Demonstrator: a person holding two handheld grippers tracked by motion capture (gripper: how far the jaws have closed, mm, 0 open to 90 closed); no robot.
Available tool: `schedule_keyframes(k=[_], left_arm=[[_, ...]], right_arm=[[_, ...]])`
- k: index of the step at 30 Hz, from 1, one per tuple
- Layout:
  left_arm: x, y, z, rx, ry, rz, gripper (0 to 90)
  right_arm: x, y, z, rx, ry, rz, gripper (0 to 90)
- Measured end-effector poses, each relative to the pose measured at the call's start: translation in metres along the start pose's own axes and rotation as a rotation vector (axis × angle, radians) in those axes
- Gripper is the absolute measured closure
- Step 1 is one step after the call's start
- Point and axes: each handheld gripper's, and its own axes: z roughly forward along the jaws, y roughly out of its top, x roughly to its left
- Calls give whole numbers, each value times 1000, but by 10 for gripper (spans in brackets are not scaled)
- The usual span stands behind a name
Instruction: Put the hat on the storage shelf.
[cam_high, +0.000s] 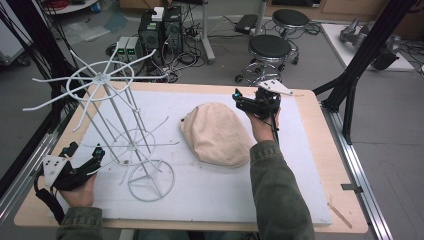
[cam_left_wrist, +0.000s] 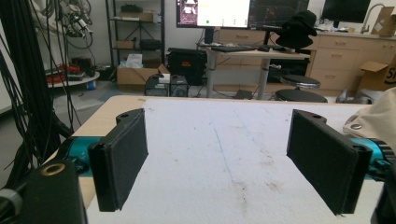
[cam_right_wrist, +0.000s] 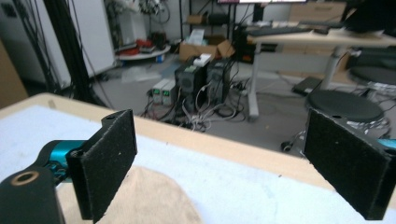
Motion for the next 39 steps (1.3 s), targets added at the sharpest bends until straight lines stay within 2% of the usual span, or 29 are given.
schedule_keyframes(k=[1,2,3,4,5,7,9,11,14,16,22,24,28,29,30,31,33,37,39], left_arm=[[0,0,0,1,1,3,205],[0,0,0,1,1,3,205],[0,0,0,0,1,3,205],[1,0,0,0,0,3,205],[0,0,1,-2,-1,3,205],[0,0,0,-3,-3,4,205],[0,0,0,-3,-2,4,205],[1,0,1,-2,0,5,205],[1,0,1,-4,1,4,205],[0,0,1,-6,0,6,205],[0,0,1,-2,-3,5,206],[0,0,1,-3,-3,7,206],[0,0,1,-3,-1,7,206],[0,0,1,-3,-1,7,206],[0,0,1,-1,2,8,206],[0,0,1,-1,2,8,206],[1,0,1,0,3,9,206],[0,-1,2,2,1,14,206],[0,-1,2,2,1,15,206]], right_arm=[[0,-5,9,33,25,-6,93],[0,-5,9,33,25,-6,93],[1,-8,13,55,33,-8,93],[1,-15,22,95,55,-17,93],[1,-15,22,95,55,-17,93],[-1,-25,34,157,67,-11,93],[-1,-28,37,175,63,-12,93],[-2,-34,42,218,51,-22,93],[-3,-37,45,249,36,-29,93],[-5,-40,47,275,42,-17,93],[-5,-52,55,394,58,-5,93],[-5,-57,58,452,54,-12,93],[-2,-64,62,522,43,-52,94],[-2,-64,62,522,43,-52,94],[-1,-67,64,563,36,-59,94],[-1,-68,64,576,36,-65,94],[-2,-69,64,587,37,-62,94],[-2,-75,65,671,36,-58,100],[-2,-76,66,691,40,-53,113]])
